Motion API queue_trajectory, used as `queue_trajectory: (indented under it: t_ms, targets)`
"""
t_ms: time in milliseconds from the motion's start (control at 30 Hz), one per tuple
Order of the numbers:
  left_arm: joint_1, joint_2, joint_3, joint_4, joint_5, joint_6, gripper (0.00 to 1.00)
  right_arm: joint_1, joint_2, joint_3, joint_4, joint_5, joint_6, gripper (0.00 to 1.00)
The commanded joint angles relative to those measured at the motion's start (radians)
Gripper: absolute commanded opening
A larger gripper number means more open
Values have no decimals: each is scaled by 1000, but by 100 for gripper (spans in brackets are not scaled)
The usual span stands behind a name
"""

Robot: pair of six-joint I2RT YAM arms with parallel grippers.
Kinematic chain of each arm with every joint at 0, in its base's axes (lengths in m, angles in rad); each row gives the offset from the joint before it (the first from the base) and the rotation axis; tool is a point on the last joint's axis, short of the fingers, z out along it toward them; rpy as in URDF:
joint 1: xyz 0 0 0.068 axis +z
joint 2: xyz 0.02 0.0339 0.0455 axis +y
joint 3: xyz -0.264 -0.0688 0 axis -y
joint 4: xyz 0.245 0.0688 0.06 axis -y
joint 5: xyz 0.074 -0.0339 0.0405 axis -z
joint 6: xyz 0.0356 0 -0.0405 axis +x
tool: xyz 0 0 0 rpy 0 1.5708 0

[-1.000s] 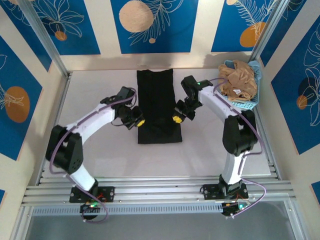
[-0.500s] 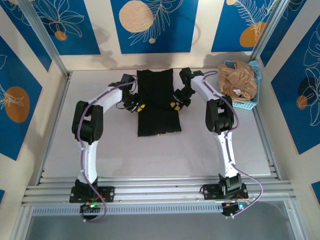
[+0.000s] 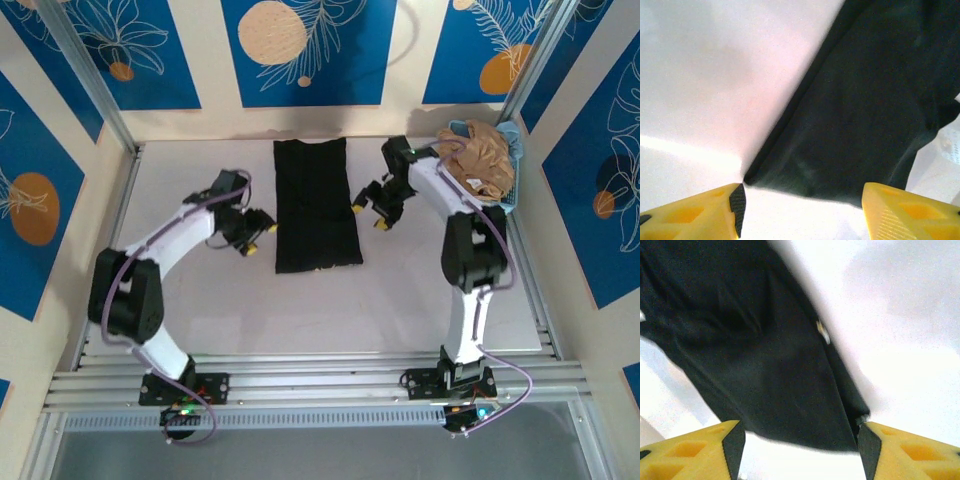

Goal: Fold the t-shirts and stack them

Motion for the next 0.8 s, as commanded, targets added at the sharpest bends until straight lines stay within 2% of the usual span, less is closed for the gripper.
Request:
queue_trajectory:
  t_ms: [0, 100, 200, 400, 600, 767]
  targets:
    - [-67, -32, -168, 132, 80, -177, 63, 33, -164, -244, 127, -70, 54, 65]
    - [-96, -42, -244, 232, 92, -269, 64, 50, -243, -418, 256, -146, 106, 66]
    - [-108, -16, -288, 320, 100, -339, 64, 65, -231, -489, 321, -195, 132, 65]
    - [-109, 53, -274, 403, 82, -360, 62, 67, -137, -474, 329, -173, 119, 59]
    - [-113, 114, -243, 412, 73, -353, 48, 60, -55, -434, 306, -148, 114, 49]
    - [-112, 177, -185, 390, 65, -314, 42, 59, -2, -407, 309, -130, 130, 44]
